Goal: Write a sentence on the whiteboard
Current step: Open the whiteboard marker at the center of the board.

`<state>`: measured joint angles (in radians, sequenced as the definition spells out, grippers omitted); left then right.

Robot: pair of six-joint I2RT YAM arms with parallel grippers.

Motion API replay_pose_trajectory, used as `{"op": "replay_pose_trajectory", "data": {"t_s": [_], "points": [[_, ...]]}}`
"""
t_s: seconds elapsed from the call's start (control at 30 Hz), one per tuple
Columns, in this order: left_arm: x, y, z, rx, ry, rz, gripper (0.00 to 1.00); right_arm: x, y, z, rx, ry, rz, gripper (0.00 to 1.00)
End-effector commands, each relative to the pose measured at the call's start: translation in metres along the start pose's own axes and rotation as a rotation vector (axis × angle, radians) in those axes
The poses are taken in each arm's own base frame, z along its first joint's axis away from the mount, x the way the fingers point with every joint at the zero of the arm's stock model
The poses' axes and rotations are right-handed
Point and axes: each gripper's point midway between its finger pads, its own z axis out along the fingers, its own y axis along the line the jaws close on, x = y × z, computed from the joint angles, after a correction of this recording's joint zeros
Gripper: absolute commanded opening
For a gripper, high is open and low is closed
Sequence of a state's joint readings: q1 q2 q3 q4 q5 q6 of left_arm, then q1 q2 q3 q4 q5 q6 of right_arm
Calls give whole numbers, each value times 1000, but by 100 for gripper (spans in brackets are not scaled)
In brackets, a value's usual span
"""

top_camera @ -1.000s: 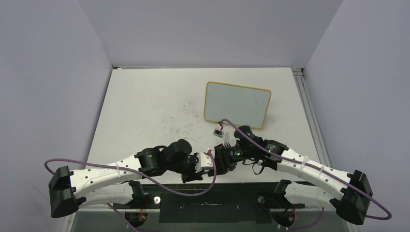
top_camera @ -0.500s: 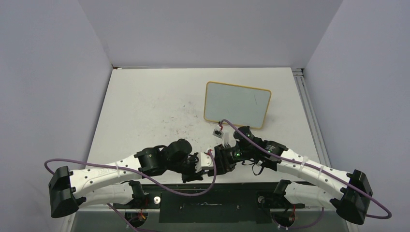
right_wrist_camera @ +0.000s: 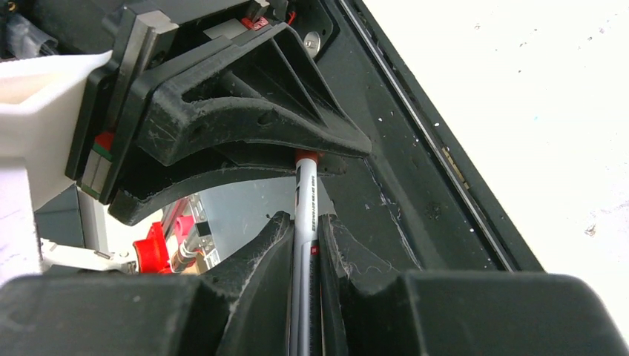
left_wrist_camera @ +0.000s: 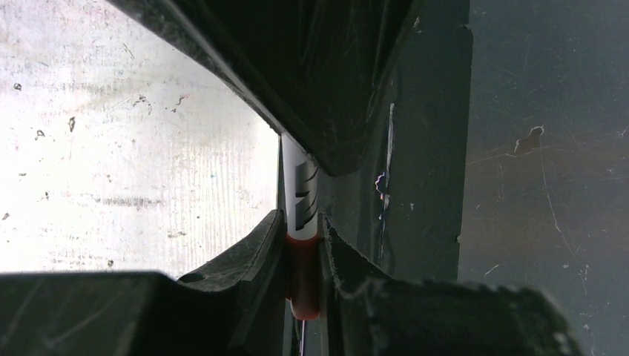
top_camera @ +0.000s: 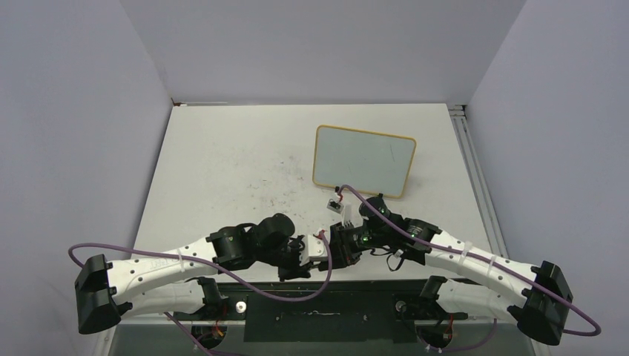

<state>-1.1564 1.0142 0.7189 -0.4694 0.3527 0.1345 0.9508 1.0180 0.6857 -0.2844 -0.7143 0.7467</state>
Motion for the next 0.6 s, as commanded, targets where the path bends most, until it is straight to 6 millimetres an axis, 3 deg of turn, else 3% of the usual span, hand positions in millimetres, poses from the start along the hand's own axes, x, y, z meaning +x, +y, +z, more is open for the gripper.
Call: {"op": "replay_pose_trajectory", "data": {"t_s": [0.0, 0.57], "points": [[-26, 3, -4, -14, -68, 16, 0, -19, 23, -8, -63, -99, -94, 5], [-19, 21, -7, -122, -58, 19, 0, -27, 19, -48, 76, -97, -240, 5]]}}
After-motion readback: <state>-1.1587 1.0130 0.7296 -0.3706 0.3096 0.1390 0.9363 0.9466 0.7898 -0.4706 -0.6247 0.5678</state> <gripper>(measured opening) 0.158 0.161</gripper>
